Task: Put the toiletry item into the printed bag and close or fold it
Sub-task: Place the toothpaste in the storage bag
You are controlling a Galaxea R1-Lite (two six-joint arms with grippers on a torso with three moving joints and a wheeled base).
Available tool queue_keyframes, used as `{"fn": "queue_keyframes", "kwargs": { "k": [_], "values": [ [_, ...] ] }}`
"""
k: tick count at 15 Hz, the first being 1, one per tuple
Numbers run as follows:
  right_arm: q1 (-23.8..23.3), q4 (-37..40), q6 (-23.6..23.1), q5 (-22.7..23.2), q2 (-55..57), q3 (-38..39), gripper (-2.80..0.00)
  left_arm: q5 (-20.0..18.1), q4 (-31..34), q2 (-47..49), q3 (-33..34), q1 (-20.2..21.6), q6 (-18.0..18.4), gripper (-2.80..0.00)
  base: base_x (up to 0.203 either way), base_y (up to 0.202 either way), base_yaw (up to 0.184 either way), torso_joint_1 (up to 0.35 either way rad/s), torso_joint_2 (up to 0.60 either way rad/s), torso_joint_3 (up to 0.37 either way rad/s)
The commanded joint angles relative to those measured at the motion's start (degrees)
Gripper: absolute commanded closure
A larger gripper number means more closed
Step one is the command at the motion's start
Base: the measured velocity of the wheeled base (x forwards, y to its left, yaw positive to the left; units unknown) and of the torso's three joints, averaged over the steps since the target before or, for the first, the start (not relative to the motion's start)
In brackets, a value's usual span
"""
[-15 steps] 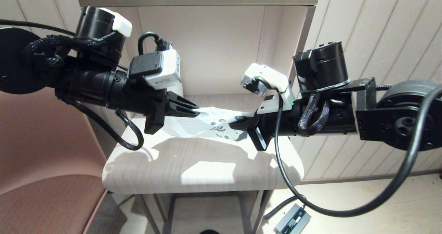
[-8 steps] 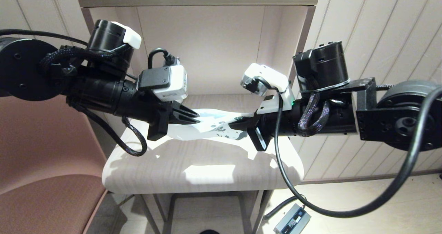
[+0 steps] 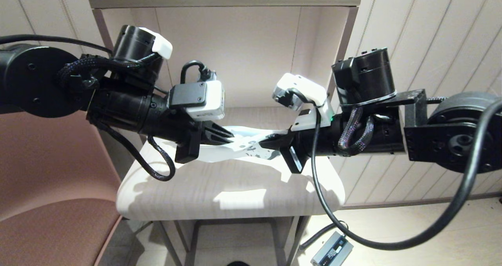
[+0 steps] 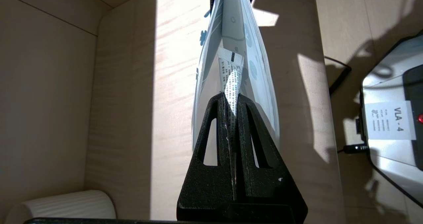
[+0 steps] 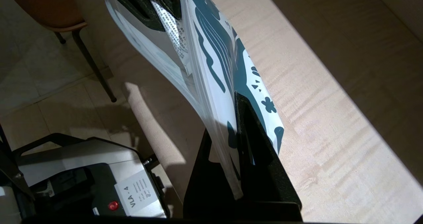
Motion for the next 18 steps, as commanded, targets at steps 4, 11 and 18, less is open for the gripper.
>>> {"fn": "queue_keyframes", "kwargs": {
  "k": [4,11,18],
  "values": [
    [0.1,0.0,-0.2,0.1,-0.1,0.3,0.00,-0.3,0.8,1.0,-0.4,-0.2,0.1,0.00,0.000,0.000,0.000,0.000,0.00,0.000],
    [0.1,0.0,-0.2,0.1,-0.2,0.3,0.00,-0.2,0.4,1.7,-0.9,-0.3,-0.8,-2.80,0.000,0.000,0.000,0.000,0.00,0.000],
    [-0.2,0.0,-0.1,0.1,-0.4,0.5,0.00,-0.7,0.2,-0.6,-1.1,-0.8,-1.6,-2.80,0.000,0.000,0.000,0.000,0.00,0.000]
  ]
}}
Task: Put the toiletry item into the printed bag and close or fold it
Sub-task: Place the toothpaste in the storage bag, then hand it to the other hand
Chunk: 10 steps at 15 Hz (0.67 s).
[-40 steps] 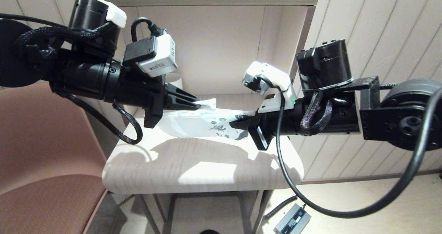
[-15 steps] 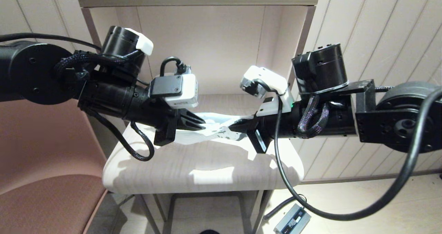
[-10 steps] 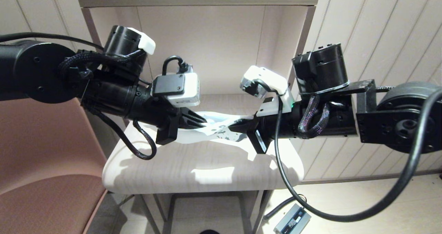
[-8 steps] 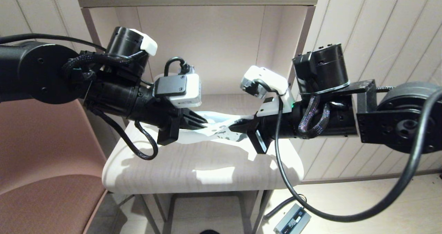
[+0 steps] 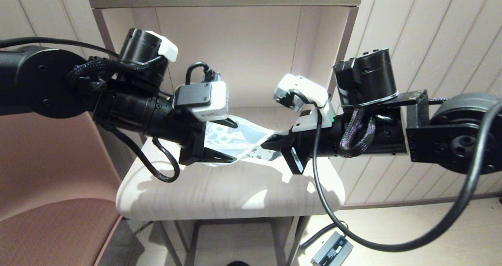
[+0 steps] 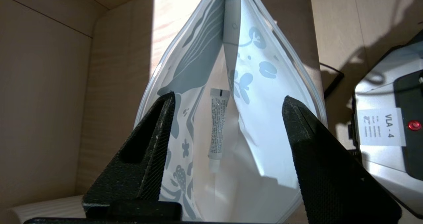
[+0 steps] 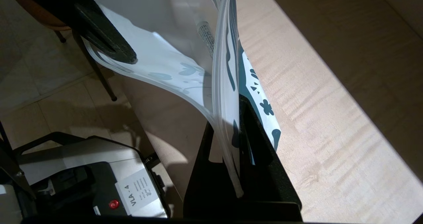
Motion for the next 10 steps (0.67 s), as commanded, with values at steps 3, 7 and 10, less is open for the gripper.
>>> {"fn": "queue_keyframes", "kwargs": {
  "k": [3,7,10],
  "values": [
    [-0.2,-0.1,0.0,0.2,0.2,0.1,0.00,-0.2,0.2,-4.4,-0.9,0.0,-0.4,-2.80,0.000,0.000,0.000,0.000,0.00,0.000],
    [-0.2,-0.1,0.0,0.2,-0.1,0.1,0.00,-0.3,0.2,-6.5,-3.2,0.1,-3.7,-2.80,0.000,0.000,0.000,0.000,0.00,0.000],
    [-0.2,-0.1,0.1,0.2,-0.4,0.3,0.00,-1.3,0.7,-6.0,-6.7,0.2,-12.3,0.00,0.000,0.000,0.000,0.000,0.00,0.000]
  ]
}}
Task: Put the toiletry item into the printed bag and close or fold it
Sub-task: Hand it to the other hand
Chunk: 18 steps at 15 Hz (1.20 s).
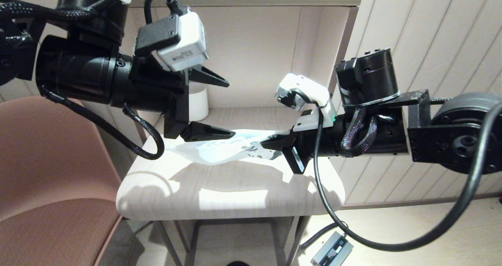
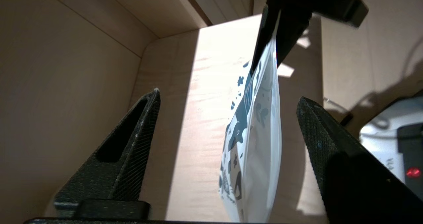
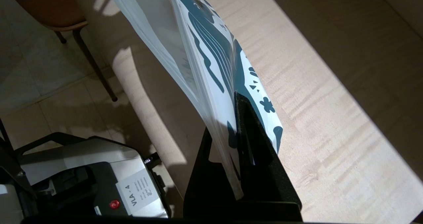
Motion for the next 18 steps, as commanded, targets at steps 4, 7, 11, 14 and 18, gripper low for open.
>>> {"fn": "queue_keyframes", "kwargs": {
  "k": [4,7,11,14,18],
  "values": [
    [-0.1,0.0,0.0,0.0,-2.3,2.1,0.00,-7.1,2.6,1.2,-7.4,1.2,-21.1,0.00,0.000,0.000,0.000,0.000,0.00,0.000],
    [-0.3,-0.1,1.0,0.1,-3.4,2.3,0.00,-8.1,2.4,-1.5,0.9,5.5,-22.6,0.00,0.000,0.000,0.000,0.000,0.00,0.000],
    [-0.7,0.0,2.1,0.0,-4.1,2.2,0.00,-14.4,-2.8,-5.5,12.6,11.4,-30.1,0.00,0.000,0.000,0.000,0.000,0.00,0.000],
    [-0.8,0.1,4.5,0.0,-4.4,1.6,0.00,-15.4,-16.0,-7.6,22.5,12.4,-33.7,0.00,0.000,0.000,0.000,0.000,0.00,0.000],
    [-1.0,0.3,6.6,0.0,-4.6,1.3,0.00,-18.1,-35.5,-8.5,28.2,17.9,-46.0,0.00,0.000,0.000,0.000,0.000,0.00,0.000]
  ]
}}
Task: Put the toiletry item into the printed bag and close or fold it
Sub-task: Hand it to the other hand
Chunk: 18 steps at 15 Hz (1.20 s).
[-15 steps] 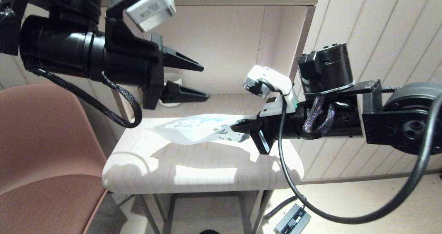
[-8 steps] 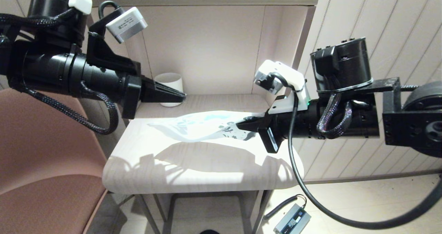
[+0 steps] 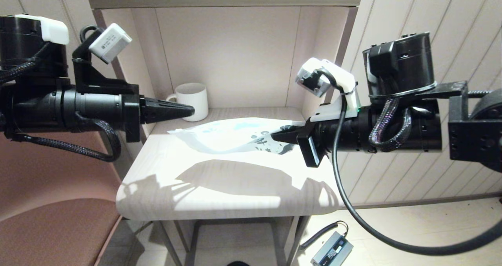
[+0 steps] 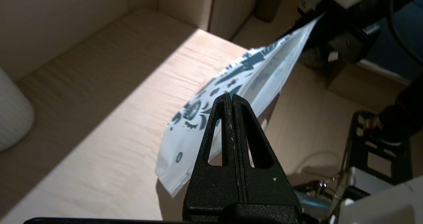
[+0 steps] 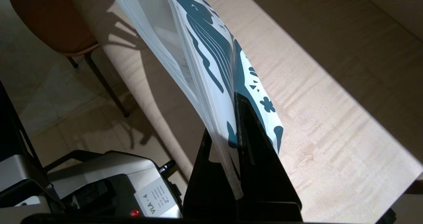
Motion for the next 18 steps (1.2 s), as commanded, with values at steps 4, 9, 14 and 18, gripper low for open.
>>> {"fn": "queue_keyframes", "kwargs": {
  "k": [4,9,14,18],
  "values": [
    [-1.1,0.2,4.2,1.7,0.6,-2.1,0.00,-5.4,-14.4,1.1,4.8,8.7,-6.6,0.00,0.000,0.000,0.000,0.000,0.00,0.000],
    [-4.2,5.8,14.9,12.5,1.2,-7.9,0.00,-18.1,-17.9,2.1,5.2,11.1,-7.5,0.00,0.000,0.000,0.000,0.000,0.00,0.000],
    [-5.3,15.1,15.3,15.5,1.9,-12.2,0.00,-29.0,-18.3,2.0,6.9,13.4,-7.6,0.00,0.000,0.000,0.000,0.000,0.00,0.000],
    [-5.1,17.0,14.9,16.7,1.9,-13.0,0.00,-29.1,-20.8,2.2,7.6,13.4,-7.5,-2.80,0.000,0.000,0.000,0.000,0.00,0.000]
  ]
}}
